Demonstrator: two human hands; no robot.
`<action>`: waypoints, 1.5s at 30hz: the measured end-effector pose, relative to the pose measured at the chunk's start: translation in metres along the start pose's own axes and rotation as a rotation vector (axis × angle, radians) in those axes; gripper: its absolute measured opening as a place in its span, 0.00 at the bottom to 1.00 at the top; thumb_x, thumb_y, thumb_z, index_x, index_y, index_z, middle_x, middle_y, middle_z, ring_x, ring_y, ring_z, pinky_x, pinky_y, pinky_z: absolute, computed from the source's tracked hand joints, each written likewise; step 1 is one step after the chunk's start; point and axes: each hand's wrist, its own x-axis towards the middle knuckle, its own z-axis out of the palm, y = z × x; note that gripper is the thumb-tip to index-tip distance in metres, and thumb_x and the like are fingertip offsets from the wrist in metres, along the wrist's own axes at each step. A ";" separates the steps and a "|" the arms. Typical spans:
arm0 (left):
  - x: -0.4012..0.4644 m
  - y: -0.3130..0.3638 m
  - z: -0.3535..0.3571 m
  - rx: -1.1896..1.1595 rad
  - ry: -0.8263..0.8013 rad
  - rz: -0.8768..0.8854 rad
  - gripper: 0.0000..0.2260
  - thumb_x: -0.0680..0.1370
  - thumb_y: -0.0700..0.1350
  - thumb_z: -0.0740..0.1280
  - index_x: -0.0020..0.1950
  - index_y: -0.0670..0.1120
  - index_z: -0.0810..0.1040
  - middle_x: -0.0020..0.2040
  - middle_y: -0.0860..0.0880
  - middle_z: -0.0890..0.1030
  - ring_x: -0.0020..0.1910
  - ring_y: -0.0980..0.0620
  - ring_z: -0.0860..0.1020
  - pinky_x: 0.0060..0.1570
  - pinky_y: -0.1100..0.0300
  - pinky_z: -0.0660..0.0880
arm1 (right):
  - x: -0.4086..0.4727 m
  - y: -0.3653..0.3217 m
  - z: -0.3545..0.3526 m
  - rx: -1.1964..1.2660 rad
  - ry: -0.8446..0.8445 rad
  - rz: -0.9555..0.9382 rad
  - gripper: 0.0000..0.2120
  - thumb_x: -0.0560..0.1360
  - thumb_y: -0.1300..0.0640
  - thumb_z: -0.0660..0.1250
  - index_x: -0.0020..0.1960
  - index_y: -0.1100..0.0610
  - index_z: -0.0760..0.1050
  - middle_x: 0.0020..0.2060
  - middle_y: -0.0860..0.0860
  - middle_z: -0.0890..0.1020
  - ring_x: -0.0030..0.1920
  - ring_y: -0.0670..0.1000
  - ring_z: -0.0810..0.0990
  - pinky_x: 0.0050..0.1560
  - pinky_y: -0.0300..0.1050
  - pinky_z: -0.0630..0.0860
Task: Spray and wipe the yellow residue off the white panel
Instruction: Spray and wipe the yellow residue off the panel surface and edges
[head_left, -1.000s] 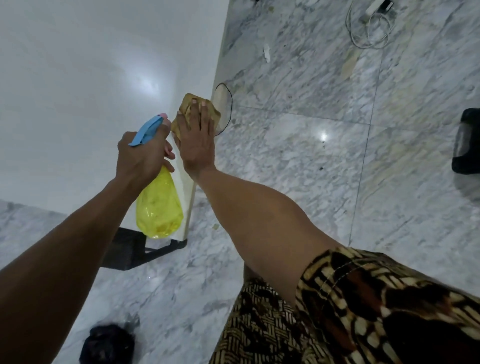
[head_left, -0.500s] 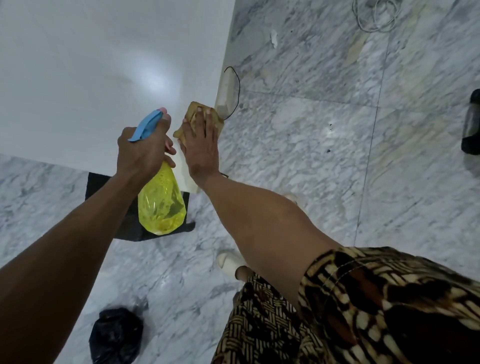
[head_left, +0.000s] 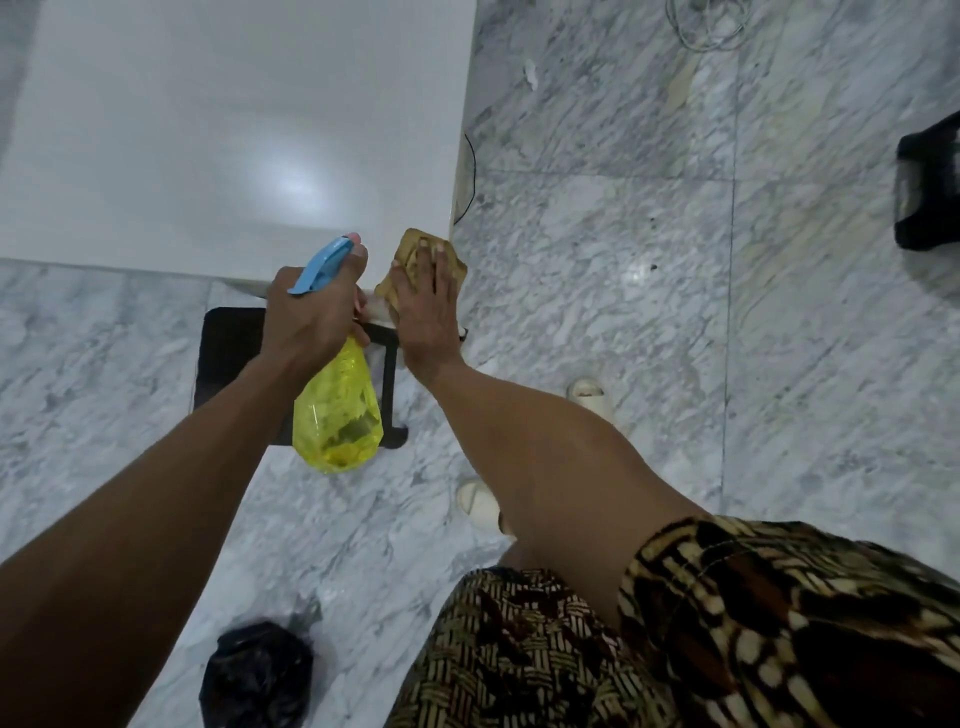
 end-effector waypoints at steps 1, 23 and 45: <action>-0.004 -0.002 -0.005 0.008 0.003 -0.003 0.23 0.83 0.60 0.67 0.42 0.41 0.82 0.40 0.39 0.85 0.33 0.45 0.83 0.45 0.47 0.86 | -0.003 -0.001 -0.001 0.009 -0.024 -0.005 0.24 0.82 0.55 0.60 0.78 0.56 0.62 0.79 0.62 0.55 0.79 0.66 0.48 0.77 0.63 0.51; -0.058 -0.022 -0.133 -0.264 0.243 -0.038 0.26 0.80 0.63 0.69 0.38 0.41 0.84 0.36 0.42 0.86 0.33 0.42 0.85 0.46 0.45 0.85 | -0.003 -0.117 -0.042 1.159 -0.850 0.528 0.52 0.55 0.24 0.73 0.68 0.57 0.73 0.63 0.59 0.79 0.58 0.60 0.81 0.57 0.63 0.79; 0.016 -0.141 -0.281 -0.498 0.545 -0.314 0.23 0.82 0.57 0.71 0.36 0.40 0.82 0.31 0.44 0.83 0.33 0.42 0.82 0.36 0.50 0.83 | 0.050 -0.279 -0.014 1.294 -1.133 0.625 0.27 0.68 0.47 0.78 0.60 0.61 0.79 0.51 0.57 0.83 0.49 0.55 0.82 0.46 0.49 0.81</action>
